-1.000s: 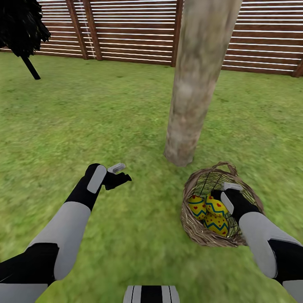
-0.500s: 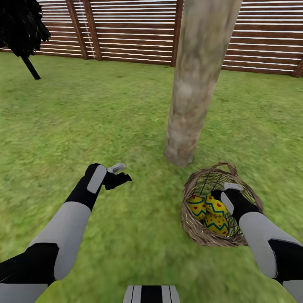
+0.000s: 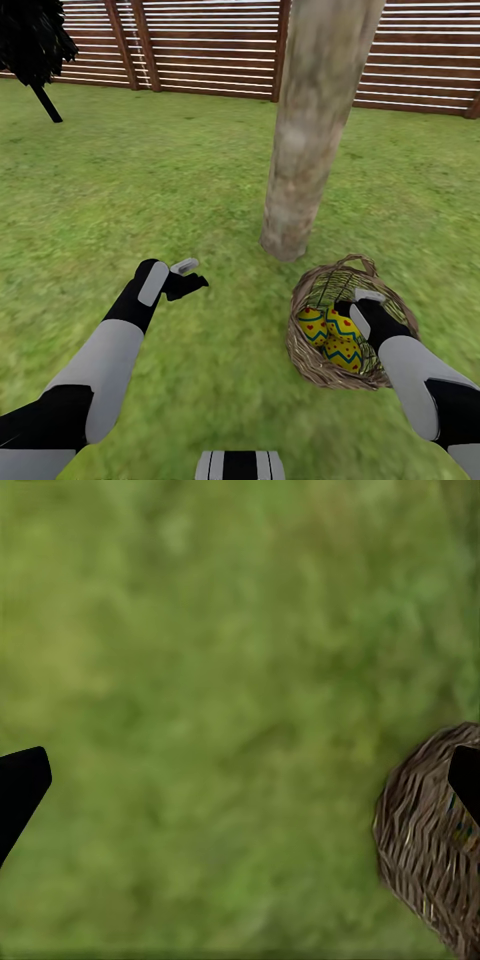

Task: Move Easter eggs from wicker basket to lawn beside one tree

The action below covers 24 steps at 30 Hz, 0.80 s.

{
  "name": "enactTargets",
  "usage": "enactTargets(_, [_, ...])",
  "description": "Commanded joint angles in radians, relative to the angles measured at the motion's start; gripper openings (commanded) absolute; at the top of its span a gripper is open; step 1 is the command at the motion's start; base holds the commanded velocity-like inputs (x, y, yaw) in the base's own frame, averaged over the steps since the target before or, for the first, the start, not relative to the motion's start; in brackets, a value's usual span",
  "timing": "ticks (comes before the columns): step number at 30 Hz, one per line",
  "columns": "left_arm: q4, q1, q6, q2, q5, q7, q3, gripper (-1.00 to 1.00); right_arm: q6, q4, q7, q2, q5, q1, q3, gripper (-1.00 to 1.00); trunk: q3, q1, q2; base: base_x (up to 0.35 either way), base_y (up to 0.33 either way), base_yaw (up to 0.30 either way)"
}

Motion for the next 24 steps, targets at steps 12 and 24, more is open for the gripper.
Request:
enactTargets(12, [-0.001,0.0,0.002,-0.001,0.01,0.01,0.002,1.0,0.004,-0.004,-0.001,0.002,-0.009,0.0,0.0,1.0,-0.012,0.001,-0.001,0.0,0.0,0.0])
enactTargets(24, [0.001,0.0,0.004,-0.002,0.01,0.011,0.001,1.0,0.004,-0.003,0.001,0.002,-0.009,0.0,0.0,1.0,-0.024,0.003,-0.002,0.0,0.0,0.0])
